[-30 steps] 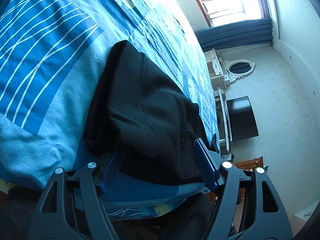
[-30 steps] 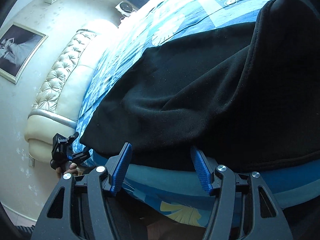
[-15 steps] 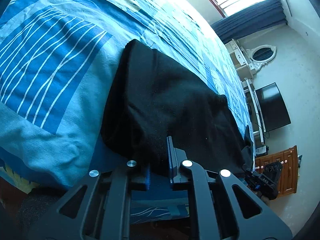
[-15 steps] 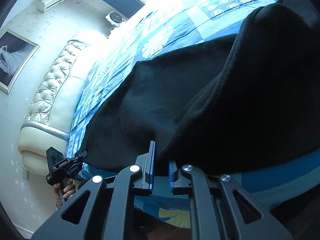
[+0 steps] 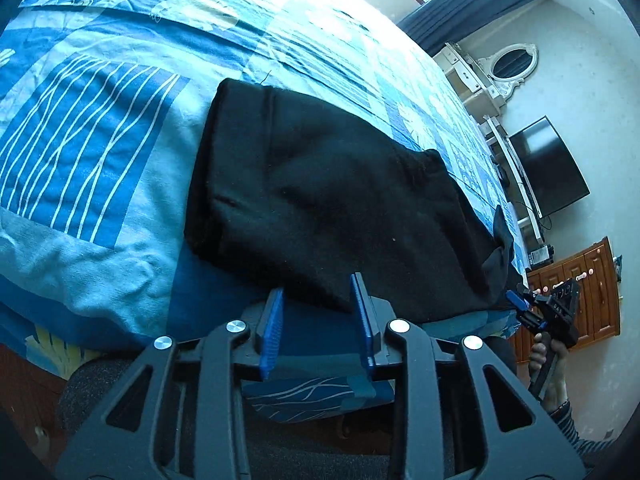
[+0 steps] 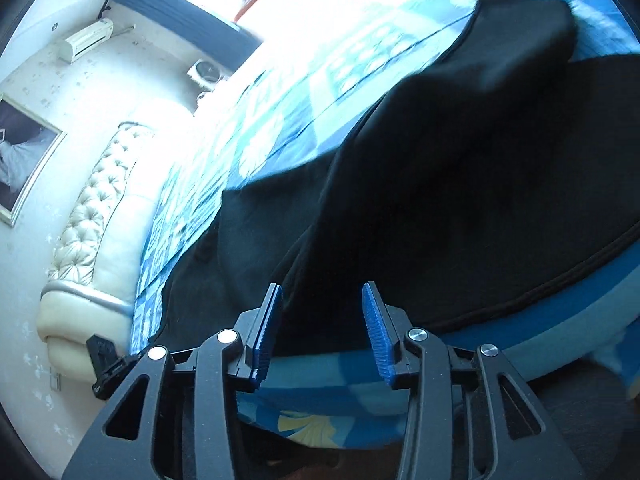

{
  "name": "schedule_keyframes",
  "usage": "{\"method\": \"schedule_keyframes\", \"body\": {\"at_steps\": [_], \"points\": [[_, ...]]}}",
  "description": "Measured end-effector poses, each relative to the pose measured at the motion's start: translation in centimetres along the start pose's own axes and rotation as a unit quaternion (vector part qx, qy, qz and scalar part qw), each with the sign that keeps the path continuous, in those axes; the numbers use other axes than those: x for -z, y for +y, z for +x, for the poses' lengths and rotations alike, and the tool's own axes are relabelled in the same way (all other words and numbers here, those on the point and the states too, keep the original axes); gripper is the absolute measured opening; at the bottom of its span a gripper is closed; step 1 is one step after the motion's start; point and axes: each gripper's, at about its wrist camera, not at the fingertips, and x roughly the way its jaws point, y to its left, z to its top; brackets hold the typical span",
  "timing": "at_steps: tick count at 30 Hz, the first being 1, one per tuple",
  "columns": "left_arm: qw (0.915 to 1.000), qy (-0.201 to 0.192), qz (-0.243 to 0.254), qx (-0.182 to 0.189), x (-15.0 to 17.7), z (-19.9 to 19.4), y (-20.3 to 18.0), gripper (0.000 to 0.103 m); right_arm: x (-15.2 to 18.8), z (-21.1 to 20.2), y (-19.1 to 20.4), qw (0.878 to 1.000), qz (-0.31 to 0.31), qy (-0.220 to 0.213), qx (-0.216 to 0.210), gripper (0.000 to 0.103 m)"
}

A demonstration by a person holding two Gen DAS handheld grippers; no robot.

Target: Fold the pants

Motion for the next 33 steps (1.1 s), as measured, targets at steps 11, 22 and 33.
{"method": "schedule_keyframes", "body": {"at_steps": [11,22,33], "points": [[0.9967,-0.063,-0.02,-0.046,-4.4,3.2,-3.1,0.062,-19.0,-0.4,-3.7,0.972,-0.027,-0.082,0.219,0.057],[0.9847,-0.132,-0.042,-0.105,-3.0,-0.6,-3.8,0.074,-26.5,11.1,-7.9,0.926,0.016,-0.013,0.377,0.057],[0.9798,-0.111,-0.133,-0.099,-1.7,-0.2,-0.3,0.08,-23.0,-0.8,-9.1,0.956,0.021,-0.139,0.259,0.009]]}}
